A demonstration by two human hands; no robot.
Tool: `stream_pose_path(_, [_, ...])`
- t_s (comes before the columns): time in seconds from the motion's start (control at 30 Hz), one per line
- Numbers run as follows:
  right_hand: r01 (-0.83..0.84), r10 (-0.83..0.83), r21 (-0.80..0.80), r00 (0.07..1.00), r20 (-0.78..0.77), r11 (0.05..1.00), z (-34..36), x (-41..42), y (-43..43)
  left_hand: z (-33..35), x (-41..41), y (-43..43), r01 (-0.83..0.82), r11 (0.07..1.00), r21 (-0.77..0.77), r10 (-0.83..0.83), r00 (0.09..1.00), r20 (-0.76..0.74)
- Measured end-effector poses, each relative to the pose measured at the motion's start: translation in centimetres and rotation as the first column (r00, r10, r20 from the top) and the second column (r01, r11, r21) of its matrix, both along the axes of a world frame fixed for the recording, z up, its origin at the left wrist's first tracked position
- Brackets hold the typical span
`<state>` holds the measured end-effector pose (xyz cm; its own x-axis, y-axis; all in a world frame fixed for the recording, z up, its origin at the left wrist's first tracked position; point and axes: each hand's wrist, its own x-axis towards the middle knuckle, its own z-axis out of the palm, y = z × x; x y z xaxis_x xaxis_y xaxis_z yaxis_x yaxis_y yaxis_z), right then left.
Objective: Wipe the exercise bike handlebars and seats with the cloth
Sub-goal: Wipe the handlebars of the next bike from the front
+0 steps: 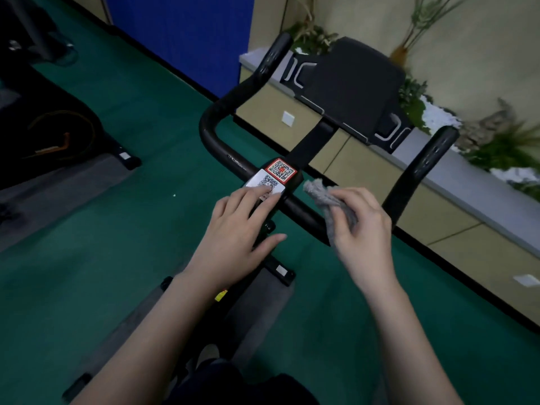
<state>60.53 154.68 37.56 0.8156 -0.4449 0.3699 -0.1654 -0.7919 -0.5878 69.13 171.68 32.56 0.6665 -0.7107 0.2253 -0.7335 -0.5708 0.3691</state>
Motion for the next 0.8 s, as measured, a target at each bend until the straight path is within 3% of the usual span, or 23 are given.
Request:
stream_pose_path(0.23, [-0.037,0.015,-0.117,0.984,-0.178,0.992,-1.7,3.2,2.2,-0.4,2.4,-0.6,0.06,0.994,-0.091,-0.059,0.998,0.01])
stream_pose_path(0.57, [0.009,-0.037,-0.21,0.99,-0.134,0.978,-2.3,0.7,2.2,-1.2,3.4,-0.6,0.091,0.97,-0.227,-0.097,0.995,-0.015])
stream_pose_path(0.8, [-0.186,0.123,-0.321,0.971,-0.206,0.929,-2.7,0.9,1.9,-1.5,3.8,-0.5,0.099,0.96,-0.263,-0.104,0.994,-0.008])
